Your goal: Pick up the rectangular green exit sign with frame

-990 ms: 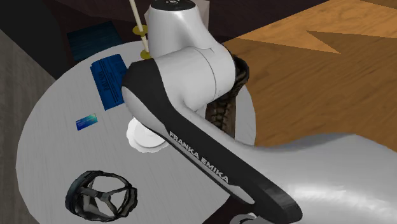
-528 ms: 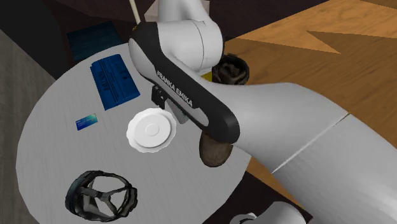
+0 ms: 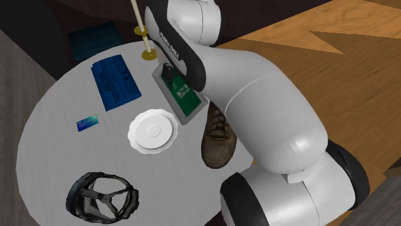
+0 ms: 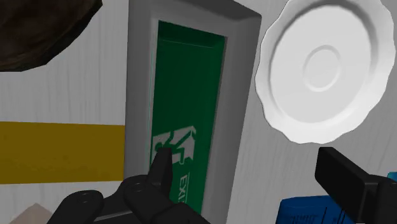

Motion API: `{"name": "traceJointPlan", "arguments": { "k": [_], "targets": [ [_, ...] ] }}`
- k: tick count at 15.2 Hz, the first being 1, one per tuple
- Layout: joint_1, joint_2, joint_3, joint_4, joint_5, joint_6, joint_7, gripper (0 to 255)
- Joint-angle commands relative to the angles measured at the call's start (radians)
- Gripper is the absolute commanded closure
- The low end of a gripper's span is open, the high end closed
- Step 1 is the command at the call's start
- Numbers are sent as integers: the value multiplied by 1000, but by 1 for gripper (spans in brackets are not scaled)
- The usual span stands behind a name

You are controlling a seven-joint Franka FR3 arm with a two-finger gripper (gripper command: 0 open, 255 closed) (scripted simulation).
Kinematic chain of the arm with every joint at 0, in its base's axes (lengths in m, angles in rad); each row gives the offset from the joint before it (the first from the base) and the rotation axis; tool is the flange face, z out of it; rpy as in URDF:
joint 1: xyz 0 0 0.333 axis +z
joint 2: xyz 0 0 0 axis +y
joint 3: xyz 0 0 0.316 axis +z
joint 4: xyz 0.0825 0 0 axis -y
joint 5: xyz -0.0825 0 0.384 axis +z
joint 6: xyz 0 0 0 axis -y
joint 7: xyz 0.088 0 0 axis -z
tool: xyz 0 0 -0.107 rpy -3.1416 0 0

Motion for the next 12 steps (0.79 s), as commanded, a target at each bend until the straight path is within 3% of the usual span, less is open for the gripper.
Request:
{"name": "traceJointPlan", "arguments": {
  "k": [1,7,12],
  "targets": [
    [-36,87,-13,101,45,-36,-5,0],
    [-189,358,-18,449,171,-162,9,0],
    [-165,333,-21,340,160,-82,-13,0]
  ]
}}
